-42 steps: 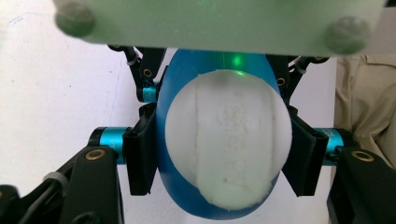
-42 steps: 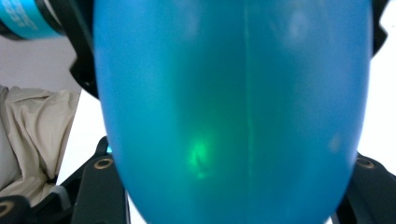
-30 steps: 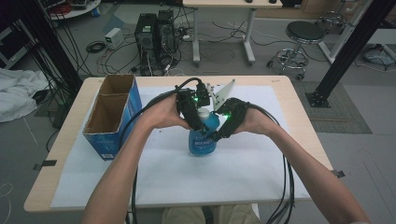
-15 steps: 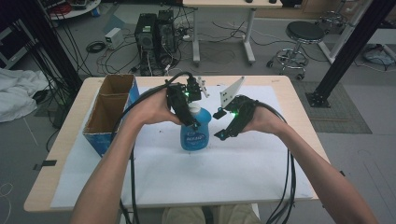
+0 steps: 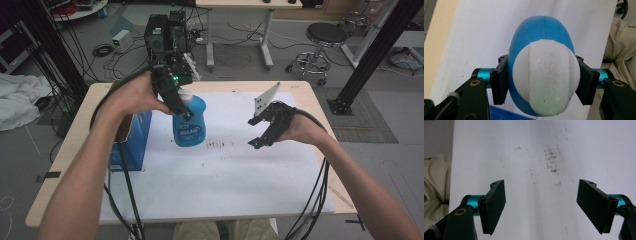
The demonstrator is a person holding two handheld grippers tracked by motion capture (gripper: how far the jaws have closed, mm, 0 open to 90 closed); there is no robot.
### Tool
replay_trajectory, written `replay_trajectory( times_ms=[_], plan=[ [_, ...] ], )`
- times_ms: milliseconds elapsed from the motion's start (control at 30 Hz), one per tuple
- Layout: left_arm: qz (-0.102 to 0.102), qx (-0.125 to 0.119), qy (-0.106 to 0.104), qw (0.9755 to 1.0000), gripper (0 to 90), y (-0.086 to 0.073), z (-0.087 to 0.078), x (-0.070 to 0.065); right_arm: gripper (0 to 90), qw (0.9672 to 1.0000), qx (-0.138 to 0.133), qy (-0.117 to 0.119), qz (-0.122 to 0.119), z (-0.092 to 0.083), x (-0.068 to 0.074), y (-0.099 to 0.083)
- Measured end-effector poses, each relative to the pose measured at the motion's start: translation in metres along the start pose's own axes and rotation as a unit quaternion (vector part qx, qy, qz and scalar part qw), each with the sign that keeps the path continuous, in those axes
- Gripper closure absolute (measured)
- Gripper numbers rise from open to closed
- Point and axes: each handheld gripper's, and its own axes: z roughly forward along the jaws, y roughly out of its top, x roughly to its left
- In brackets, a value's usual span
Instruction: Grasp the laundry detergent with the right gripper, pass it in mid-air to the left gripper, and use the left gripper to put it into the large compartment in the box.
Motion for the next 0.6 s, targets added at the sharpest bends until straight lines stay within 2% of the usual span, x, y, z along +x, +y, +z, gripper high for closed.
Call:
replay_trajectory(
  times_ms=[33, 67, 100, 133, 267, 333, 367, 400, 433, 600],
  plan=[
    [-0.013, -0.002, 0.007, 0.9999, 38.2, -0.004, -0.014, 0.005, 21.4, 0.9999, 0.009, -0.010, 0.006, -0.004, 0.000, -0.009],
    [-0.019, -0.001, 0.010, 0.9998, 38.3, -0.006, -0.020, 0.008, 19.8, 0.9998, 0.013, -0.011, 0.009, -0.005, 0.000, -0.011],
    [-0.019, -0.001, 0.010, 0.9998, 38.3, -0.006, -0.020, 0.008, 15.3, 0.9997, 0.016, -0.017, 0.012, -0.007, 0.000, -0.015],
    [-0.034, -0.003, 0.017, 0.9993, 38.3, -0.011, -0.034, 0.014, 12.7, 0.9994, 0.017, -0.024, 0.017, -0.009, 0.000, -0.018],
    [-0.057, -0.002, 0.037, 0.9977, 38.2, -0.021, -0.060, 0.025, 12.7, 0.9988, 0.018, -0.035, 0.030, -0.019, -0.001, -0.029],
    [-0.062, -0.001, 0.042, 0.9972, 38.3, -0.024, -0.065, 0.027, 12.6, 0.9983, 0.020, -0.043, 0.033, -0.023, 0.000, -0.034],
    [-0.073, 0.004, 0.050, 0.9961, 38.3, -0.030, -0.076, 0.032, 12.7, 0.9980, 0.022, -0.048, 0.035, -0.025, 0.000, -0.037],
    [-0.073, 0.004, 0.050, 0.9961, 38.2, -0.030, -0.076, 0.032, 12.6, 0.9978, 0.021, -0.051, 0.038, -0.028, 0.000, -0.039],
    [-0.084, 0.007, 0.056, 0.9948, 38.2, -0.036, -0.085, 0.037, 12.6, 0.9975, 0.020, -0.054, 0.041, -0.030, 0.000, -0.041],
    [-0.106, 0.007, 0.069, 0.9919, 38.2, -0.053, -0.104, 0.045, 12.6, 0.9959, 0.026, -0.068, 0.053, -0.039, -0.002, -0.053]
  ],
)
